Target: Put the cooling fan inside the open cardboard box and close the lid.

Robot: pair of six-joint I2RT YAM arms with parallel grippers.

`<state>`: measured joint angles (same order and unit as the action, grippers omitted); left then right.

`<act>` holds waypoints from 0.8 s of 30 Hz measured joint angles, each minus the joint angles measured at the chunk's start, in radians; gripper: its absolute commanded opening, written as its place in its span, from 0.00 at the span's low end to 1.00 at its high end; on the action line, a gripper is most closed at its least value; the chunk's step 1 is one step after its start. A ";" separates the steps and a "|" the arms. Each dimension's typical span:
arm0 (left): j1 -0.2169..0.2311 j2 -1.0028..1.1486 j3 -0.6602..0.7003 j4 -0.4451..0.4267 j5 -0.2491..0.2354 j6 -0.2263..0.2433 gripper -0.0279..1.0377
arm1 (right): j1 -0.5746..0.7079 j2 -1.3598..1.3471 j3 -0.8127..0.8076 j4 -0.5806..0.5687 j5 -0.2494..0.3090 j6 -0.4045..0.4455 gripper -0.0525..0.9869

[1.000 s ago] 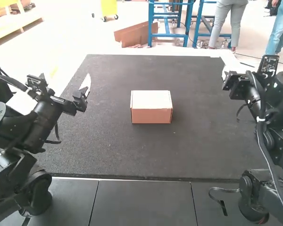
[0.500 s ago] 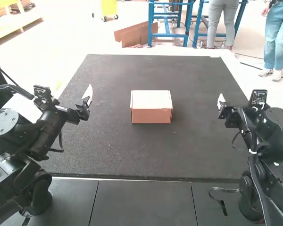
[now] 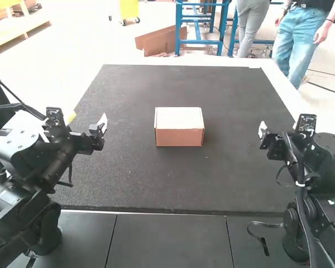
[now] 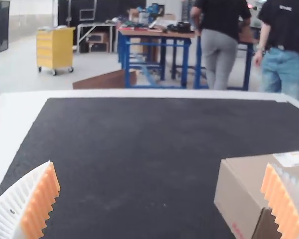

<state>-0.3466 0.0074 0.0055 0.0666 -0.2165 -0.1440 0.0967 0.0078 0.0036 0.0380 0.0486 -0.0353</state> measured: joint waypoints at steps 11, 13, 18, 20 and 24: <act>0.311 0.000 0.000 -0.046 0.157 -0.024 0.93 | -0.001 0.000 0.000 -0.036 -0.026 0.051 0.93; 0.341 0.000 0.000 -0.051 0.166 -0.026 0.93 | -0.001 0.000 0.000 -0.036 -0.026 0.054 0.93; 0.365 0.000 0.000 -0.071 0.179 -0.026 0.93 | -0.001 0.000 0.000 -0.037 -0.026 0.059 0.93; 0.366 0.000 0.000 -0.078 0.183 -0.026 0.93 | -0.001 0.000 0.000 -0.037 -0.027 0.059 0.93; 0.366 0.000 0.000 -0.086 0.188 -0.025 0.93 | -0.001 0.000 0.000 -0.037 -0.029 0.061 0.93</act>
<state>0.0196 0.0074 0.0055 -0.0193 -0.0288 -0.1692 0.0959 0.0078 0.0032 0.0013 0.0193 0.0261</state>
